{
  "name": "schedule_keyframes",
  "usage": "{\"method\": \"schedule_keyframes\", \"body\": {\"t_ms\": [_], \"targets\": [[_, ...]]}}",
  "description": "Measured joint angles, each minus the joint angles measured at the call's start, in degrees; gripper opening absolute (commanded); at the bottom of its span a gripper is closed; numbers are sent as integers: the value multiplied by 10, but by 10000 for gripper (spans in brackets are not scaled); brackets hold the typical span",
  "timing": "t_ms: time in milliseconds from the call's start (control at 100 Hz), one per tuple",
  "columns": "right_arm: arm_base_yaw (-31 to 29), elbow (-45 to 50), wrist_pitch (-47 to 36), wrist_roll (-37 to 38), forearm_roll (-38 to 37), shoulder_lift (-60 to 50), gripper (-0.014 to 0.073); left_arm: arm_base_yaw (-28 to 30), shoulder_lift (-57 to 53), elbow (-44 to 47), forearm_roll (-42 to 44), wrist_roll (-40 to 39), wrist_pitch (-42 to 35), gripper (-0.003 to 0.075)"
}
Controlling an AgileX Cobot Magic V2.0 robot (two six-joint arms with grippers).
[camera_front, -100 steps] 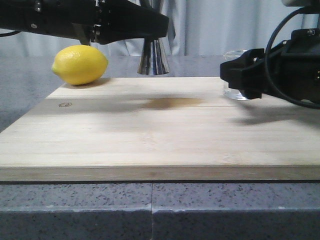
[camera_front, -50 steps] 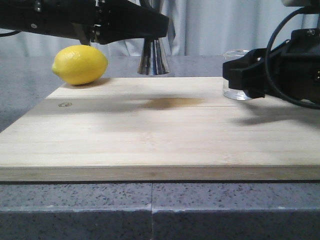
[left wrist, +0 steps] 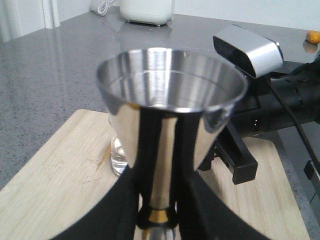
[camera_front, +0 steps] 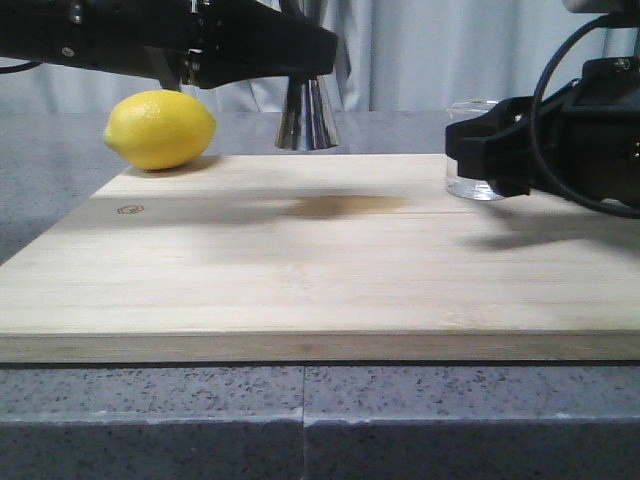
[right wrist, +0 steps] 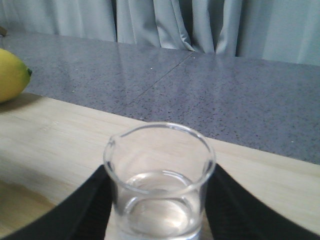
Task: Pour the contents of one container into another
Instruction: 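Lift the glass beaker with the right gripper above the jigger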
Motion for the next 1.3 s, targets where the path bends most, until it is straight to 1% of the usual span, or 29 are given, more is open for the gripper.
{"method": "schedule_keyframes", "body": {"t_ms": [140, 220, 660, 900, 1120, 1300], "targets": [[0, 0, -1, 0, 0, 0, 248, 0, 0, 0, 0, 0, 0, 73], [0, 0, -5, 0, 0, 0, 225, 0, 0, 0, 0, 0, 0, 73], [0, 0, -33, 0, -1, 1, 225, 0, 0, 0, 0, 0, 0, 73], [0, 0, -35, -1, -1, -9, 225, 0, 0, 0, 0, 0, 0, 73], [0, -1, -14, -1, -4, -41, 225, 0, 0, 0, 0, 0, 0, 73], [0, -35, 68, -1, -24, -79, 225, 0, 0, 0, 0, 0, 0, 73]]}}
